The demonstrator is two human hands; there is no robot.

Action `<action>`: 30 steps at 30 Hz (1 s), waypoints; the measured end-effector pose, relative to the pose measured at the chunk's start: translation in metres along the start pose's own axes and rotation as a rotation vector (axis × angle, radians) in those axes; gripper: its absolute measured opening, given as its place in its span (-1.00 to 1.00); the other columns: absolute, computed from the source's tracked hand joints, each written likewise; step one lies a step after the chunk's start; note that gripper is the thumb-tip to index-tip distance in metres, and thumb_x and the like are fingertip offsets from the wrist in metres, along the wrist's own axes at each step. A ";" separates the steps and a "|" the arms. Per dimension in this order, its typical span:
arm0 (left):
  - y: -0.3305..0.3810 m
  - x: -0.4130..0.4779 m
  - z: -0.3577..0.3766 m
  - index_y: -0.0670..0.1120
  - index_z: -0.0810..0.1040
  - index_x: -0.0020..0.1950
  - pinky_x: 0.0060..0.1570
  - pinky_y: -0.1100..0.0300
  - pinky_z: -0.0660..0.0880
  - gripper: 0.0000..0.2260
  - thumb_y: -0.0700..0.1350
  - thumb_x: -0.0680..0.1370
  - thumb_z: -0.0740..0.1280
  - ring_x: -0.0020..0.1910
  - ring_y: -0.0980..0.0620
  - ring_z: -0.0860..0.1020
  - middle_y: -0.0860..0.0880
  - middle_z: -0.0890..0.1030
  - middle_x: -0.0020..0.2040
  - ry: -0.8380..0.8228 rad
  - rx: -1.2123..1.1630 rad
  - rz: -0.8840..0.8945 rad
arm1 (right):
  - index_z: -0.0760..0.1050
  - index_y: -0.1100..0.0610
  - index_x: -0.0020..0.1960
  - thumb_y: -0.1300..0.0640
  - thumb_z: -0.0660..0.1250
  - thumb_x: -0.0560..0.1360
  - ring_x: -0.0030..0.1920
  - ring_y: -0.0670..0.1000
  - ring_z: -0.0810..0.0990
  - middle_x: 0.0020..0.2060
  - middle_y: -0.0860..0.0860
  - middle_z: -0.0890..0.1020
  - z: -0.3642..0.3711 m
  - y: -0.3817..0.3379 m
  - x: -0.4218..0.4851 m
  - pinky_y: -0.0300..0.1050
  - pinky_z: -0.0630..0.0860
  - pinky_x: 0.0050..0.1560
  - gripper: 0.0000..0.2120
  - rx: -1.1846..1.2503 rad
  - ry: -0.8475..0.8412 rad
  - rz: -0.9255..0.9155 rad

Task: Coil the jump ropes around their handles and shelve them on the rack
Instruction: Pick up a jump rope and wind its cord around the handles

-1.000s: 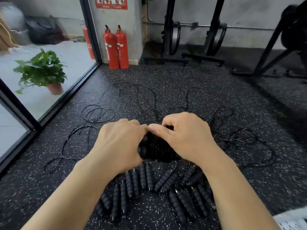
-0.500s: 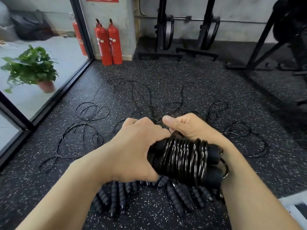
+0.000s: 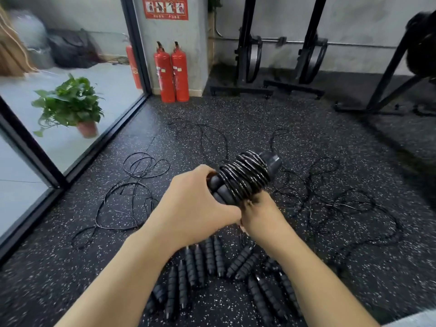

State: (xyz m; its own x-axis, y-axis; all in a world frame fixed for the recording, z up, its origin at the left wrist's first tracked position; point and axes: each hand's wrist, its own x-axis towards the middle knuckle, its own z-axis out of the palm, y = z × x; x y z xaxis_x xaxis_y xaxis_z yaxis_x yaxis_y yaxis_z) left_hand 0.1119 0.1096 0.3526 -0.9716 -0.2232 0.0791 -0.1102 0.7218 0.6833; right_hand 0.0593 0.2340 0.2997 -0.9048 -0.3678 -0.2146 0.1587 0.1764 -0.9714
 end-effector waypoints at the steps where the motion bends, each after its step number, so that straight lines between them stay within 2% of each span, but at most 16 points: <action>1: -0.003 0.001 -0.001 0.01 0.49 -0.13 -0.31 0.22 0.51 -0.75 -0.01 0.26 0.44 -0.28 0.09 0.53 0.09 0.58 -0.27 0.027 0.017 -0.011 | 0.48 0.43 0.02 0.34 0.09 0.60 -0.20 0.06 0.56 -0.16 0.34 0.59 0.005 -0.005 -0.005 -0.07 0.45 -0.18 -0.78 0.019 -0.014 -0.009; 3: -0.007 0.004 -0.002 0.01 0.47 -0.13 -0.21 0.09 0.55 -0.74 0.03 0.25 0.41 -0.25 0.05 0.55 0.08 0.57 -0.28 0.089 0.065 -0.027 | 0.47 0.33 -0.12 0.26 0.11 0.60 -0.34 0.01 0.46 -0.33 0.23 0.57 0.007 -0.008 -0.011 -0.13 0.36 -0.31 -0.77 0.018 0.002 -0.035; 5: -0.008 0.003 -0.002 0.03 0.44 -0.11 -0.21 0.10 0.52 -0.73 0.05 0.29 0.42 -0.24 0.03 0.54 0.07 0.56 -0.26 0.132 0.135 -0.051 | 0.40 0.25 -0.26 0.28 0.12 0.57 -0.51 -0.04 0.29 -0.44 0.11 0.41 0.006 -0.014 -0.021 -0.18 0.18 -0.47 -0.76 0.089 -0.027 -0.029; 7: -0.006 0.002 0.000 0.04 0.40 -0.08 -0.23 0.11 0.44 -0.72 0.09 0.35 0.41 -0.21 0.00 0.51 0.08 0.53 -0.21 0.177 0.237 -0.051 | 0.36 0.15 -0.33 0.22 0.20 0.49 -0.54 -0.05 0.16 -0.46 0.08 0.35 0.008 -0.027 -0.029 -0.08 0.02 -0.41 -0.78 0.198 -0.061 0.028; 8: -0.005 0.001 0.001 0.05 0.38 -0.06 -0.24 0.12 0.39 -0.70 0.12 0.36 0.41 -0.20 0.00 0.49 0.09 0.52 -0.19 0.191 0.283 -0.038 | 0.39 0.12 -0.35 0.13 0.25 0.44 -0.53 -0.05 0.15 -0.45 0.07 0.37 0.008 -0.029 -0.028 -0.05 0.01 -0.38 -0.80 0.251 -0.078 0.052; 10: -0.005 0.001 0.004 0.06 0.36 -0.02 -0.24 0.14 0.33 -0.65 0.17 0.36 0.41 -0.16 0.00 0.50 0.11 0.50 -0.13 0.193 0.338 0.005 | 0.47 0.11 -0.28 -0.07 0.37 0.39 -0.52 -0.05 0.18 -0.41 0.08 0.40 0.010 -0.030 -0.030 -0.11 0.07 -0.43 -0.75 0.246 -0.059 0.066; 12: -0.007 0.002 0.006 0.08 0.35 -0.02 -0.22 0.14 0.34 -0.69 0.19 0.38 0.35 -0.12 0.02 0.54 0.12 0.49 -0.12 0.167 0.360 0.058 | 0.47 0.16 -0.21 -0.14 0.42 0.39 -0.53 -0.06 0.18 -0.41 0.09 0.35 0.011 -0.029 -0.031 -0.20 0.11 -0.52 -0.64 0.221 0.011 0.073; 14: -0.009 0.001 0.004 0.09 0.33 -0.04 -0.22 0.14 0.33 -0.71 0.19 0.38 0.31 -0.09 0.04 0.54 0.13 0.48 -0.13 0.122 0.363 0.078 | 0.51 0.18 -0.14 -0.15 0.43 0.38 -0.54 -0.07 0.16 -0.42 0.08 0.31 0.013 -0.028 -0.031 -0.22 0.09 -0.54 -0.62 0.233 0.067 0.087; 16: -0.011 0.000 0.004 0.11 0.33 0.04 -0.21 0.14 0.33 -0.67 0.19 0.37 0.31 -0.04 0.04 0.55 0.14 0.48 -0.07 0.107 0.412 0.085 | 0.51 0.17 -0.11 -0.14 0.43 0.38 -0.54 -0.07 0.15 -0.40 0.09 0.30 0.012 -0.027 -0.031 -0.20 0.06 -0.52 -0.63 0.242 0.071 0.085; 18: -0.013 -0.002 0.007 0.11 0.32 0.12 -0.21 0.13 0.31 -0.63 0.17 0.39 0.31 0.03 0.03 0.55 0.13 0.47 0.00 0.138 0.487 0.082 | 0.49 0.17 -0.20 -0.13 0.44 0.38 -0.55 -0.08 0.15 -0.43 0.08 0.31 0.011 -0.026 -0.031 -0.21 0.05 -0.51 -0.64 0.256 0.084 0.078; 20: -0.011 -0.005 0.011 0.08 0.29 0.06 -0.23 0.12 0.30 -0.70 0.15 0.44 0.29 0.02 0.00 0.55 0.12 0.45 -0.03 0.184 0.482 0.054 | 0.49 0.14 -0.30 -0.07 0.43 0.40 -0.58 -0.12 0.20 -0.52 0.00 0.36 0.010 -0.029 -0.033 -0.28 0.09 -0.56 -0.71 0.319 0.069 0.061; 22: -0.008 -0.006 0.015 0.06 0.27 -0.04 -0.25 0.12 0.28 -0.75 0.15 0.48 0.27 -0.03 -0.04 0.58 0.11 0.44 -0.12 0.214 0.435 0.021 | 0.51 0.08 -0.35 -0.10 0.42 0.37 -0.57 -0.11 0.22 -0.52 -0.02 0.36 0.010 -0.031 -0.032 -0.25 0.10 -0.54 -0.72 0.331 0.044 0.037; 25: -0.007 -0.003 0.014 0.04 0.29 -0.08 -0.25 0.12 0.28 -0.78 0.13 0.49 0.26 -0.09 -0.09 0.57 0.10 0.41 -0.20 0.226 0.409 -0.017 | 0.42 0.08 -0.35 -0.20 0.37 0.38 -0.54 -0.05 0.24 -0.50 0.01 0.35 0.002 -0.029 -0.031 -0.15 0.17 -0.47 -0.63 0.130 -0.041 -0.012; 27: -0.012 0.001 0.008 0.03 0.33 -0.07 -0.23 0.12 0.30 -0.79 0.09 0.45 0.30 -0.16 -0.10 0.51 0.09 0.42 -0.23 0.230 0.396 -0.076 | 0.47 0.11 -0.27 -0.09 0.38 0.46 -0.54 -0.04 0.30 -0.51 0.01 0.39 -0.004 -0.028 -0.032 -0.16 0.23 -0.47 -0.71 -0.066 -0.156 -0.056; 30: -0.020 0.006 0.002 0.02 0.38 -0.08 -0.21 0.13 0.36 -0.77 0.09 0.41 0.34 -0.10 -0.12 0.57 0.07 0.54 -0.16 0.228 0.395 -0.123 | 0.56 0.13 -0.06 0.14 0.33 0.55 -0.55 -0.13 0.31 -0.53 -0.11 0.41 -0.009 -0.026 -0.035 -0.21 0.25 -0.48 -0.93 -0.297 -0.244 -0.112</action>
State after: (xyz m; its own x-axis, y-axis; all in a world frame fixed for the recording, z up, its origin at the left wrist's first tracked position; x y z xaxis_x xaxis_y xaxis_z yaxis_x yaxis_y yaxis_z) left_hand 0.1082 0.0950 0.3380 -0.8803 -0.4288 0.2029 -0.3354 0.8651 0.3729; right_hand 0.0832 0.2507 0.3331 -0.7838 -0.5997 -0.1614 -0.0890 0.3656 -0.9265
